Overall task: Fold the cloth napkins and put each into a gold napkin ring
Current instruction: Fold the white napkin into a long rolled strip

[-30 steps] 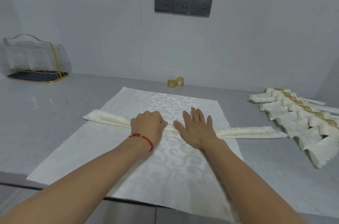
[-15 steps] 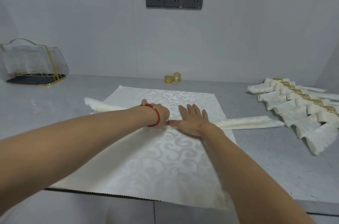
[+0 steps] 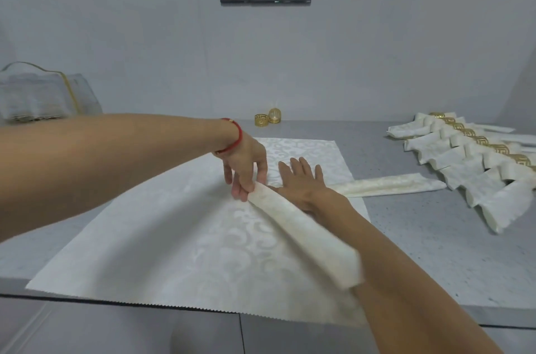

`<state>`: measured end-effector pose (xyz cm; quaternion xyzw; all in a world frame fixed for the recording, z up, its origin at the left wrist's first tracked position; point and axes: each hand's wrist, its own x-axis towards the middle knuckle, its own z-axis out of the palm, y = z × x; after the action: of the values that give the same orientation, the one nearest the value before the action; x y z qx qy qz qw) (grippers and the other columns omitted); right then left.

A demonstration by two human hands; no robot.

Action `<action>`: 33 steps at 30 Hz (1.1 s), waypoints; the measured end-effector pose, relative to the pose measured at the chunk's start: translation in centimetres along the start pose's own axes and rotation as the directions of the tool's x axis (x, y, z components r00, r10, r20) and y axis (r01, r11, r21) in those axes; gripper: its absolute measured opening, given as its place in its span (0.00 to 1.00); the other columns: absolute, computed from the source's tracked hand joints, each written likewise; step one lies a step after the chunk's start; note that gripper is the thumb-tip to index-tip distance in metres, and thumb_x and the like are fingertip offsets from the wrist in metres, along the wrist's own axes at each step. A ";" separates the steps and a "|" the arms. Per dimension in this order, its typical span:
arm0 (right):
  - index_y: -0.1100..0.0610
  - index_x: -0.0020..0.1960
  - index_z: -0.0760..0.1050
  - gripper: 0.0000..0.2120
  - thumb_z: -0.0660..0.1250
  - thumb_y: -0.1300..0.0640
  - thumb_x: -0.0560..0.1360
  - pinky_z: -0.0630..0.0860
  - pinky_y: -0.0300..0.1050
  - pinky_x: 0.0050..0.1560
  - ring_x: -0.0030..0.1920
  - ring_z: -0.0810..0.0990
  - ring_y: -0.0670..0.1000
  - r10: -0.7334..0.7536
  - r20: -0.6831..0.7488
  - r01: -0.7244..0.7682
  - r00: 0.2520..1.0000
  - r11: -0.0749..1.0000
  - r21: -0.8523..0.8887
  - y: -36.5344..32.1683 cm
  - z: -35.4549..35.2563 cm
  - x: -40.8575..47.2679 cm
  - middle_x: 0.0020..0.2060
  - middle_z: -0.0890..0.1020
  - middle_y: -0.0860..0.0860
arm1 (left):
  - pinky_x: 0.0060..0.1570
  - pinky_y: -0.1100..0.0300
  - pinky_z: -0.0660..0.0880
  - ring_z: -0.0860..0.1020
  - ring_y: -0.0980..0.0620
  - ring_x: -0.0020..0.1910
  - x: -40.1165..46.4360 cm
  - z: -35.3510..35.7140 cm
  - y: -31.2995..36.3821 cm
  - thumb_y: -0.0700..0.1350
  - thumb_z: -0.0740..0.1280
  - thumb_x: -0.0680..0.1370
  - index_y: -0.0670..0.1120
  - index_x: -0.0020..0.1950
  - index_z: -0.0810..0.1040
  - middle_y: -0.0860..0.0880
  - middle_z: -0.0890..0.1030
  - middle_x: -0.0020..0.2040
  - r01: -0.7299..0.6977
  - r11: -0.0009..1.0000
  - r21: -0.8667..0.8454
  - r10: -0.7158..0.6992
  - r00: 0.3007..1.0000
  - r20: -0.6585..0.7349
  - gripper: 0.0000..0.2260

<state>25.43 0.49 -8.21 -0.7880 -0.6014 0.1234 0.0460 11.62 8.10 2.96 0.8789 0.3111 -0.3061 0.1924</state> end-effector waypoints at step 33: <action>0.56 0.50 0.80 0.19 0.67 0.40 0.75 0.77 0.49 0.47 0.42 0.81 0.54 0.168 0.187 -0.084 0.968 0.917 -0.390 1.4 -8.3 -2.3 0.46 0.84 0.53 | 0.33 0.58 0.70 0.70 0.45 0.31 3.8 3.0 -1.4 0.54 0.72 0.72 0.44 0.39 0.76 0.47 0.74 0.34 0.020 0.988 -0.151 -0.073 0.931 -0.358 0.14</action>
<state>28.24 -1.43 -0.18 -0.8011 -0.5630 0.0928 -0.1809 11.78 9.21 -2.01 0.8964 0.3834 -0.1198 0.1874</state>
